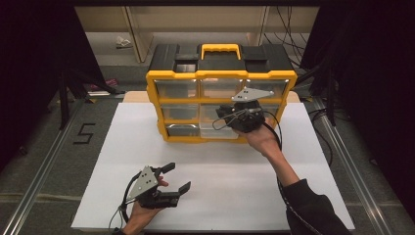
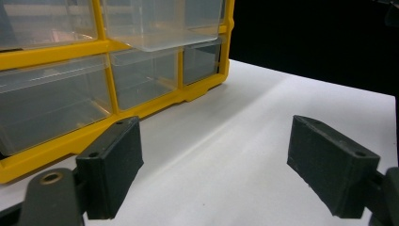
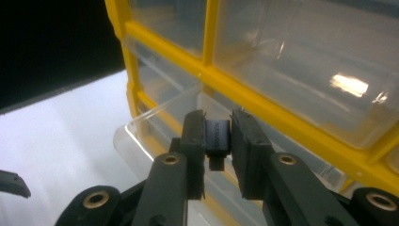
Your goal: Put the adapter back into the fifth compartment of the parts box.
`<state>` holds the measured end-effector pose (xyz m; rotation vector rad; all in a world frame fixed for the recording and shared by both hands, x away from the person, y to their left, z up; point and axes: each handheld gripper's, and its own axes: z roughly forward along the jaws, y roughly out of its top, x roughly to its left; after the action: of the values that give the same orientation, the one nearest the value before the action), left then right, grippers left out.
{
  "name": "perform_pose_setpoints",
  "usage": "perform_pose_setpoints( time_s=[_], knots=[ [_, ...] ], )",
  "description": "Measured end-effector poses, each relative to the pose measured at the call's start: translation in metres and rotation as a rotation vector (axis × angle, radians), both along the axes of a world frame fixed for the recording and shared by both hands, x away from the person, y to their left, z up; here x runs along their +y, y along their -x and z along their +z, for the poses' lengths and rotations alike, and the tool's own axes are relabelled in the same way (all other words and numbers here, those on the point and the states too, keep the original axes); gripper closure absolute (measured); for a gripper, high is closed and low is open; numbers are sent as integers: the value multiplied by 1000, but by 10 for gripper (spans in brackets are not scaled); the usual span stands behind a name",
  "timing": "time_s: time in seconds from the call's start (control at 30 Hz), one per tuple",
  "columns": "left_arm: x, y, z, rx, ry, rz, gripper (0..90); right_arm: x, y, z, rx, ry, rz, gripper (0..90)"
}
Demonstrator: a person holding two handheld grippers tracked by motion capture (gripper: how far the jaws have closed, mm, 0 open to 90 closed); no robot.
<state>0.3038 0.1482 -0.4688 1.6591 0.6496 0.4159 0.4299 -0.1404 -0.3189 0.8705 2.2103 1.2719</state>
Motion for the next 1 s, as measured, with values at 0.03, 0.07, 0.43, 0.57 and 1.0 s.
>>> perform_pose_setpoints(
  time_s=[0.03, 0.07, 0.43, 0.57, 1.0],
  knots=[
    [0, 0, 0, 0, 0, 0, 180, 0, 0, 0, 0, 0, 0, 750],
    [0, 0, 0, -1, -2, -1, 180, 1, -1, -2, 3, 6, -11, 659],
    [0, 0, 0, 2, -2, 0, 180, 3, 16, 8, -16, -7, 27, 502],
    [0, 0, 0, 2, -2, 0, 180, 4, 23, 8, -24, -5, 38, 447],
    [0, 0, 0, 7, -1, 0, 179, -2, 45, 1, -42, -59, 62, 326]
  ],
)
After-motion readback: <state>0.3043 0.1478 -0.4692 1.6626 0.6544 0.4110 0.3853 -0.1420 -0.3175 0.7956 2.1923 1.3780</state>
